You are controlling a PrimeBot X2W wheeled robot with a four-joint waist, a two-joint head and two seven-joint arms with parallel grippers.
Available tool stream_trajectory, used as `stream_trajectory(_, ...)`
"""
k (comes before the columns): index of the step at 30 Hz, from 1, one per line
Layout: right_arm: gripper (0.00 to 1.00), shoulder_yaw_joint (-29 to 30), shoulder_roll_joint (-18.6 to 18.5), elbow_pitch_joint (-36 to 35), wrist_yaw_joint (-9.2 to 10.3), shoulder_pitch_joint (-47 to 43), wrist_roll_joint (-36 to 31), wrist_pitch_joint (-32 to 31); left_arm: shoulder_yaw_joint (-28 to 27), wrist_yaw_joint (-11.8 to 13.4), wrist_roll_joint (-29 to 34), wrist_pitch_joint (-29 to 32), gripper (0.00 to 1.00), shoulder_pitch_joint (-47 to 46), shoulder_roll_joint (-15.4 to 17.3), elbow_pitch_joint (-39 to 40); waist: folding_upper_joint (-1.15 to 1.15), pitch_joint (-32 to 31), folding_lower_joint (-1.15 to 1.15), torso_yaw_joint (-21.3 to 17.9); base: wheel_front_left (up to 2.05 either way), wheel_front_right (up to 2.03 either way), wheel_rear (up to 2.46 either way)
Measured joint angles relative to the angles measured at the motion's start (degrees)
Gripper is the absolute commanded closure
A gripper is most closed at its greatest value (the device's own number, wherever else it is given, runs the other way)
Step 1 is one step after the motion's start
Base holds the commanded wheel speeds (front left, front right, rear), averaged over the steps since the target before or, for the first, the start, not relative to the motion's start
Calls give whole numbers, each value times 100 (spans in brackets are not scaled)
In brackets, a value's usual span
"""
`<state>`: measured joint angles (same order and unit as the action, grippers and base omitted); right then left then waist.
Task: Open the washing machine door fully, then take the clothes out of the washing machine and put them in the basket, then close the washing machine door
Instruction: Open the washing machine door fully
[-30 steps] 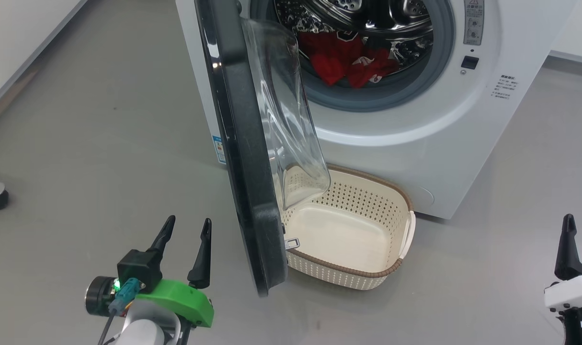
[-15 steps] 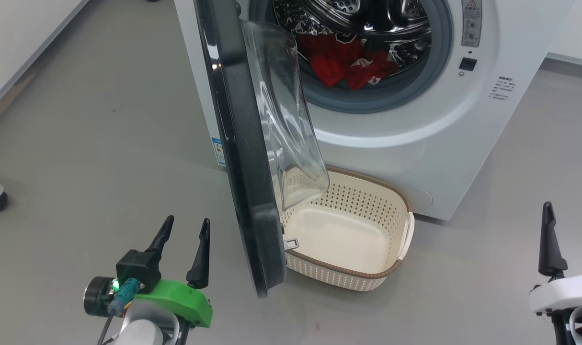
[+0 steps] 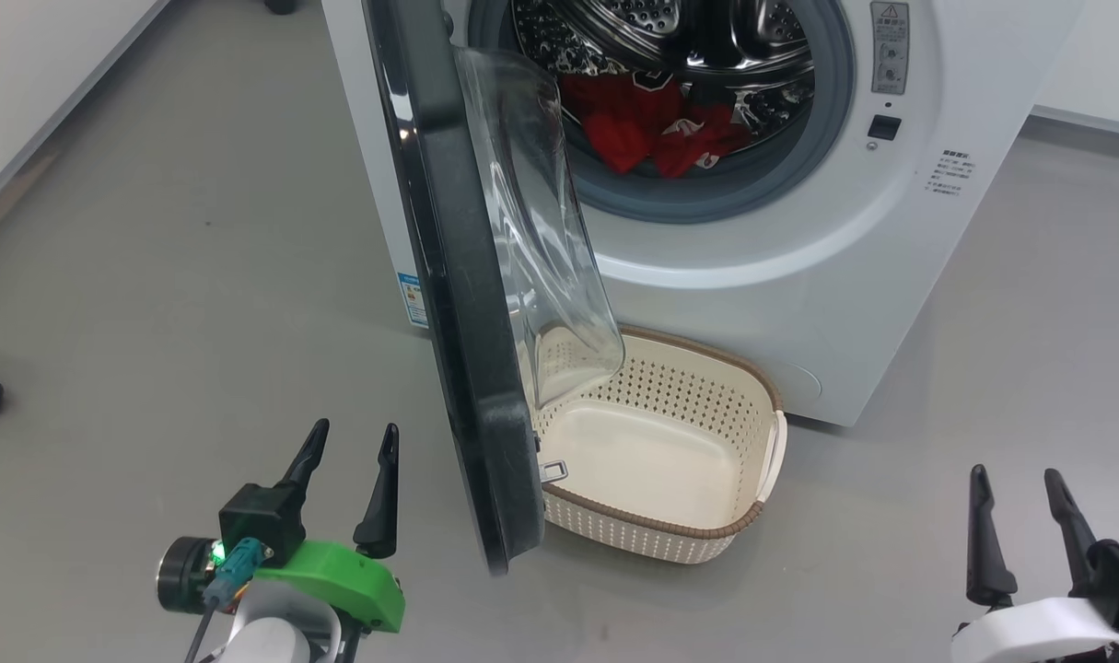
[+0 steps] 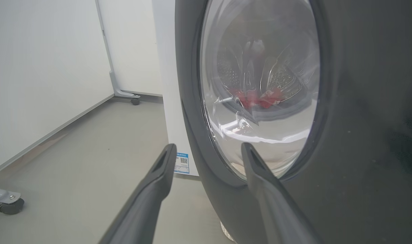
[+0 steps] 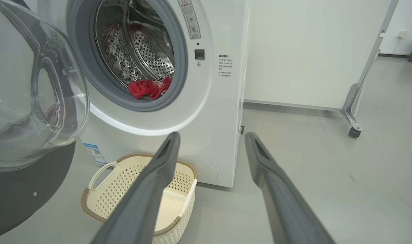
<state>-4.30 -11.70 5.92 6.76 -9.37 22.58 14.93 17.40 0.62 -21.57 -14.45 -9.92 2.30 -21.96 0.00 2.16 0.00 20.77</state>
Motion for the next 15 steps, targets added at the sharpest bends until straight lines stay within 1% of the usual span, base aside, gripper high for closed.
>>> stream_trajectory(5,0,-119,126,-2,2,-151,-218,0,-7,-1,1,0,0,13,1,-42,0,-28,0,-29,0,0,0)
stream_trajectory(15,0,-121,358,-3,3,-300,-363,0,-19,-43,10,0,0,61,1,-93,0,-109,0,-54,0,0,0)
